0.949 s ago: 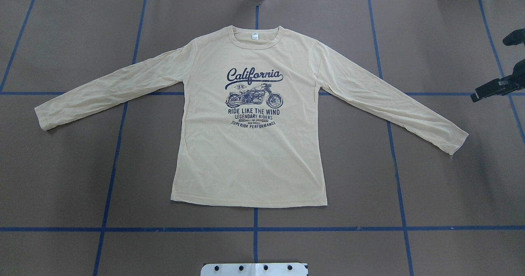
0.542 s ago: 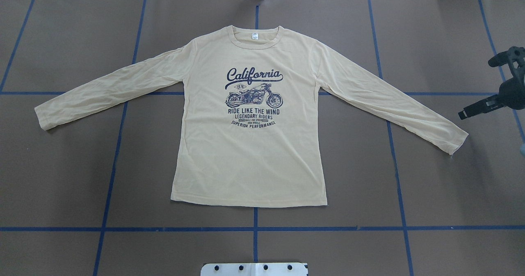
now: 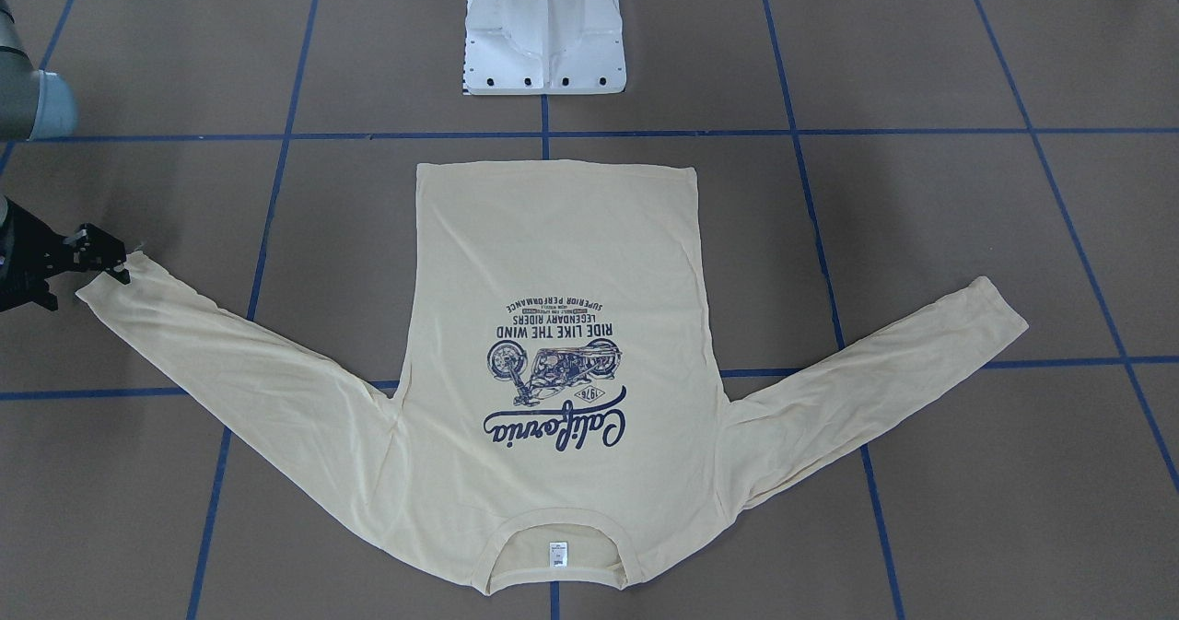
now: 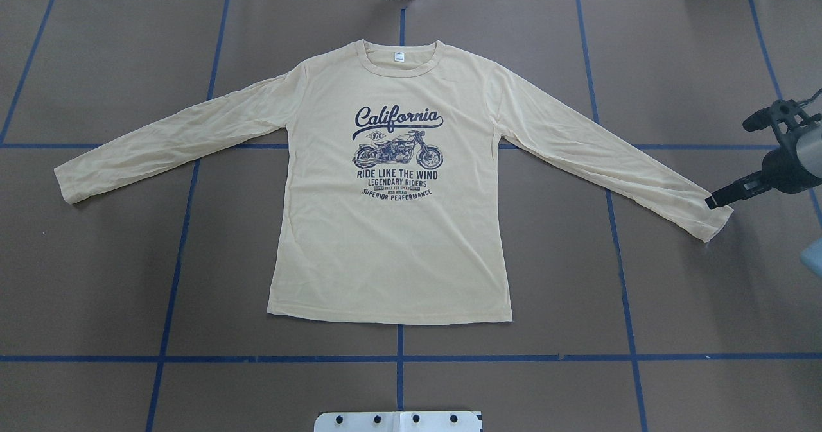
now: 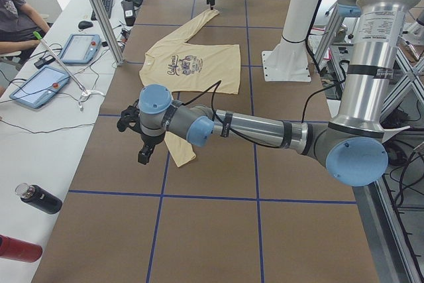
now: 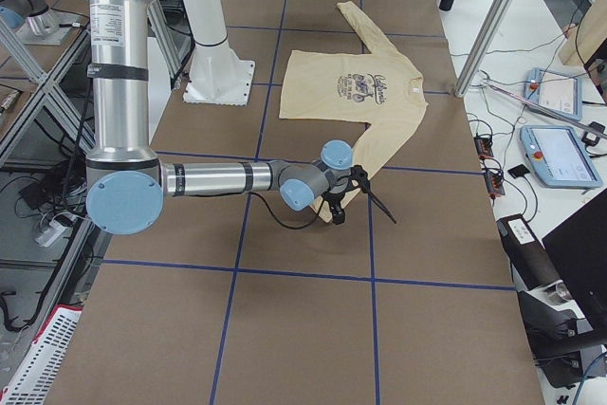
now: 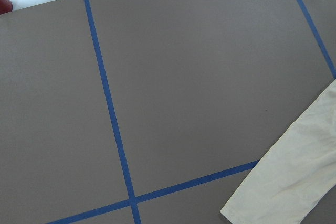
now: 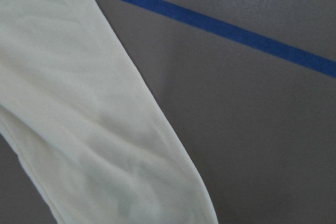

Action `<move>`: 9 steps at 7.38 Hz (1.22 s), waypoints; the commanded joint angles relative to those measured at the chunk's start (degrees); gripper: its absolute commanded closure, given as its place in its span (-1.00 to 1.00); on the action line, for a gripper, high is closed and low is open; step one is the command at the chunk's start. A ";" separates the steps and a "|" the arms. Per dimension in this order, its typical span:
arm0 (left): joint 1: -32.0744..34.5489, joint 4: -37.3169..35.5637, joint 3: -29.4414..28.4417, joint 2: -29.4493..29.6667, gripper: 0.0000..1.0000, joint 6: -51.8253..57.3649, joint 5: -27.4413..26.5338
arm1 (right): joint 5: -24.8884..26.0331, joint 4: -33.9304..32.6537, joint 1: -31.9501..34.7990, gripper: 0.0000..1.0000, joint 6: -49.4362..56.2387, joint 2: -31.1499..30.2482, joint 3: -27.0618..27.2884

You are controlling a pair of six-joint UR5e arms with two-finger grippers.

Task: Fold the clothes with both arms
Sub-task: 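Move the right gripper down to the cuff of the sleeve nearest it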

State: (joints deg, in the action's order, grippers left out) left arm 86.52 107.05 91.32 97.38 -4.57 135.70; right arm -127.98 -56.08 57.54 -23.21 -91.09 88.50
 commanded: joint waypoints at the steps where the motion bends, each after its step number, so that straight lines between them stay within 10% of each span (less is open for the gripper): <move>1: -0.03 0.00 0.00 0.00 -1.00 0.00 0.09 | -0.52 0.01 -0.15 -0.97 0.18 -0.23 -0.70; 3: -0.03 0.00 0.09 0.00 -1.00 -0.09 0.09 | -0.61 -0.34 -0.06 -0.95 0.18 -0.67 -0.61; 9: -0.03 0.00 -0.09 -0.09 -1.00 -0.09 1.67 | -0.96 -0.52 -0.15 -0.02 0.01 -0.93 -0.96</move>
State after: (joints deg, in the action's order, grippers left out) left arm 86.49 107.05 91.29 97.30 -4.66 137.28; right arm -128.93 -56.60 57.40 -23.13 -92.09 87.60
